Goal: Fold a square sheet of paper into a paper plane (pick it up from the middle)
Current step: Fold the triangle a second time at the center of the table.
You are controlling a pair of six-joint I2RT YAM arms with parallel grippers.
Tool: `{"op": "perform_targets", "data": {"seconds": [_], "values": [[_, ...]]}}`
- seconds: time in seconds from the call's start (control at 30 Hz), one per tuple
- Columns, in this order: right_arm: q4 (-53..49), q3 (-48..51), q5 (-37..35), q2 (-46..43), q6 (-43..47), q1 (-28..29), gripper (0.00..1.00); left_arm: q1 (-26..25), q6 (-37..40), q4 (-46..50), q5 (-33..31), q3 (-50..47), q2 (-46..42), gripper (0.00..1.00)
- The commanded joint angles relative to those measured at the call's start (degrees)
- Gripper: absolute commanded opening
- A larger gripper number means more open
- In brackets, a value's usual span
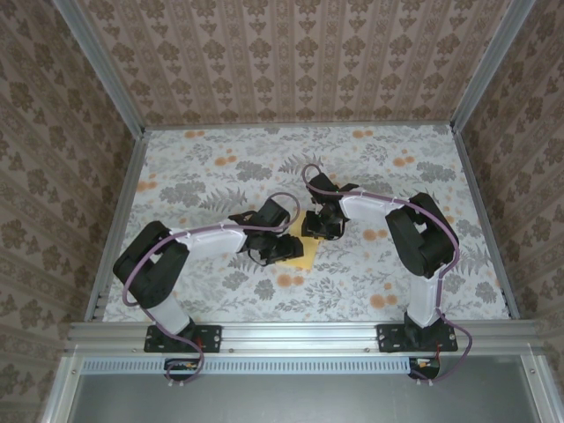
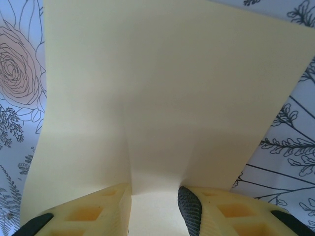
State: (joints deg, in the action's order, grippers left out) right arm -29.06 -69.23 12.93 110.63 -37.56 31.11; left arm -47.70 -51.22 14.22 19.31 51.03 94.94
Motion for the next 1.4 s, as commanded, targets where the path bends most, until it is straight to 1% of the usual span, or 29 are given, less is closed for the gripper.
{"op": "perform_targets", "data": {"seconds": [0.0,0.1,0.23,0.37,0.47,0.73,0.9,1.1,1.2,1.37], "values": [[-0.39,4.46,-4.4,6.8,-0.41,-0.44,0.38,0.92,-0.66,-3.95,0.44,-1.14,-0.93,0.54],[-0.3,4.62,-4.16,6.8,-0.41,-0.44,0.38,2.27,-0.85,-9.09,1.41,-2.96,-1.06,0.54],[-0.2,4.53,-4.07,7.05,-0.33,-0.42,0.38,4.24,2.9,-14.88,1.54,-4.37,-0.85,0.55],[-0.45,4.47,-4.13,7.01,-0.13,-0.36,0.38,6.68,4.98,-19.73,5.02,-5.48,0.22,0.55],[-0.38,4.62,-4.04,7.0,-0.06,-0.35,0.38,6.97,4.64,-21.24,6.93,-6.09,0.9,0.55],[-0.87,4.01,-3.96,7.13,0.02,-0.36,0.38,4.78,1.83,-20.91,9.47,-8.27,0.37,0.55],[-1.09,3.73,-4.14,7.45,-0.05,-0.38,0.38,2.8,1.04,-17.95,7.02,-8.66,-1.7,0.53],[-1.0,3.75,-4.14,7.5,-0.01,-0.42,0.37,1.83,0.88,-16.07,5.01,-9.34,-4.54,0.48],[-0.99,3.84,-4.23,7.58,-0.07,-0.41,0.37,1.66,0.84,-15.95,4.26,-9.87,-6.21,0.45],[-0.87,3.73,-3.92,7.46,0.01,-0.4,0.38,1.43,1.99,-17.27,3.28,-10.12,-8.54,0.45]]}}
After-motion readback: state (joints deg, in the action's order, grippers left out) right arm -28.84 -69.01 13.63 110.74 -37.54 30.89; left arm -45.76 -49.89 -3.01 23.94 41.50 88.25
